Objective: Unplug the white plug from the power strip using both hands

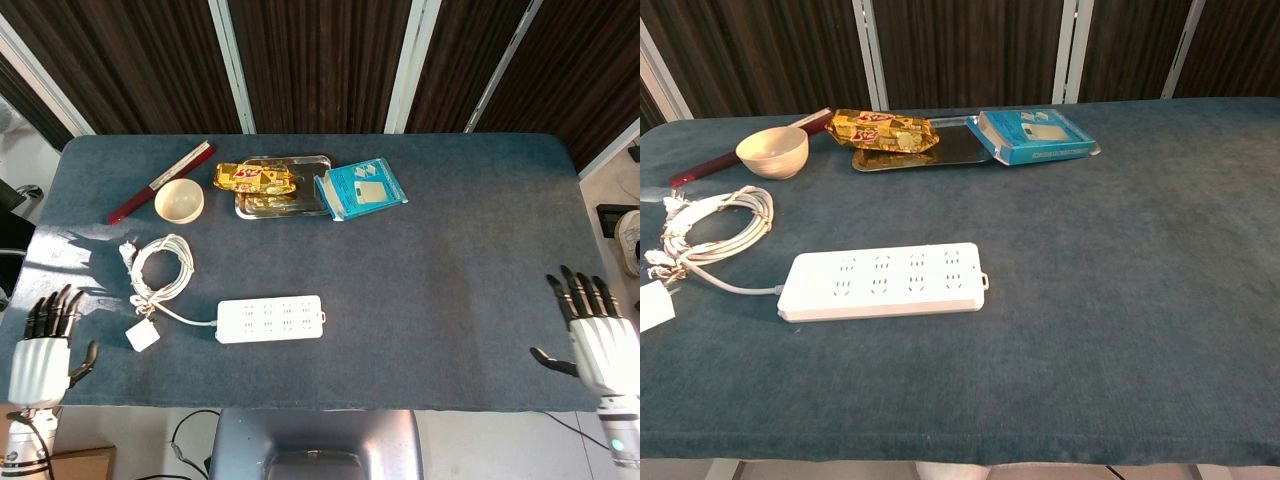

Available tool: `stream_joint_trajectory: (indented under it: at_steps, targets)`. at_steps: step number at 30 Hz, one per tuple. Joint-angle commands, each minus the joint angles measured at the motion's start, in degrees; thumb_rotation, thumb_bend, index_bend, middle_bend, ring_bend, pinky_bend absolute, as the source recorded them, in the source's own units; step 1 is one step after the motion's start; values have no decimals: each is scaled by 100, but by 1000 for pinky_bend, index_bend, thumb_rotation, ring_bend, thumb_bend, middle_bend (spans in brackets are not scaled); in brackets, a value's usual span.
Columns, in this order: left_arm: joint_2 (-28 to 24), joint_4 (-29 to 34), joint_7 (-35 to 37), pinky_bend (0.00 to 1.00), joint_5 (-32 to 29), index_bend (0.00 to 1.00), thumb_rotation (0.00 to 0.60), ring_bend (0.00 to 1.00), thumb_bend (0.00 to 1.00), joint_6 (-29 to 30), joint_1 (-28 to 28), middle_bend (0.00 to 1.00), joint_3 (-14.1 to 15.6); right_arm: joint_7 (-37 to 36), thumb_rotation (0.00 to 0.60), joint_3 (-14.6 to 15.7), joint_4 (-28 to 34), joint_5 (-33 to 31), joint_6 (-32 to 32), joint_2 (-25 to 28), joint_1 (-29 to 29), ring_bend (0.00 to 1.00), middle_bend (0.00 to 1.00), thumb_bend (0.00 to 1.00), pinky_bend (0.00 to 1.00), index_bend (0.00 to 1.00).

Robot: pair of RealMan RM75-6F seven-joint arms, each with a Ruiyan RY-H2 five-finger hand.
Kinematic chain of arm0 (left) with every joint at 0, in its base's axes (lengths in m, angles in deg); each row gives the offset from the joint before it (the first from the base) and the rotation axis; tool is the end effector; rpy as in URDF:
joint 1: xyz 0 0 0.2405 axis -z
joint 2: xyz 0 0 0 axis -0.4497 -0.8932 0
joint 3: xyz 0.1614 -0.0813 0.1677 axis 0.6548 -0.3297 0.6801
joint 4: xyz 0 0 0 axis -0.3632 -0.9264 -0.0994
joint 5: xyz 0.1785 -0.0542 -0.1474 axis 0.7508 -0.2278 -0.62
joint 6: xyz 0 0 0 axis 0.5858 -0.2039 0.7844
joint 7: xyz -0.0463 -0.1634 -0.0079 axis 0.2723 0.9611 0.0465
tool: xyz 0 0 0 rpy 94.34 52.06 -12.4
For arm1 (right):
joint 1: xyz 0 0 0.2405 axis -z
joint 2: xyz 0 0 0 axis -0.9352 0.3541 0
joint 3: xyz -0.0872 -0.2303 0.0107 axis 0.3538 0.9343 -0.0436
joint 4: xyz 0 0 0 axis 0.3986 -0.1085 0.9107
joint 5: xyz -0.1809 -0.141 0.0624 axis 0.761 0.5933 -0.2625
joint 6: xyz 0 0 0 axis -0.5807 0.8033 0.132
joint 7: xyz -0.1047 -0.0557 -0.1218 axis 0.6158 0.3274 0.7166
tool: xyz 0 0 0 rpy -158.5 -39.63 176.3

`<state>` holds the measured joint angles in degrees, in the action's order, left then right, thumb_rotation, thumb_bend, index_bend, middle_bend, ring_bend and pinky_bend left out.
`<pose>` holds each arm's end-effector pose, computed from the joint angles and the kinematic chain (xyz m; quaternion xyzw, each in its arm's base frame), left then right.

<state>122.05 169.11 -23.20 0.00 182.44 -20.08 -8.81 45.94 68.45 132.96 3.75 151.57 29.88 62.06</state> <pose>-0.2992 0.2084 0.1002 -0.5705 -0.3312 -0.4088 0.6306 -0.3033 -0.1965 0.1554 0.6172 -0.3371 0.3257 0.6320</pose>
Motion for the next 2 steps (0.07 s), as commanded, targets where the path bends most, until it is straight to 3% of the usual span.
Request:
stream_joint_trajectory:
  at_steps: [1, 2]
  targets:
    - [-370, 373, -10, 70, -229, 0, 600, 0, 420, -49, -233, 0, -44, -888, 598, 13, -733, 21, 554, -244, 532, 0, 11, 180, 0, 0]
    - [-376, 380, -40, 70, -243, 0, 600, 0, 420, -84, -228, 0, -54, -963, 598, -30, -791, 62, 656, -269, 573, 0, 7, 179, 0, 0]
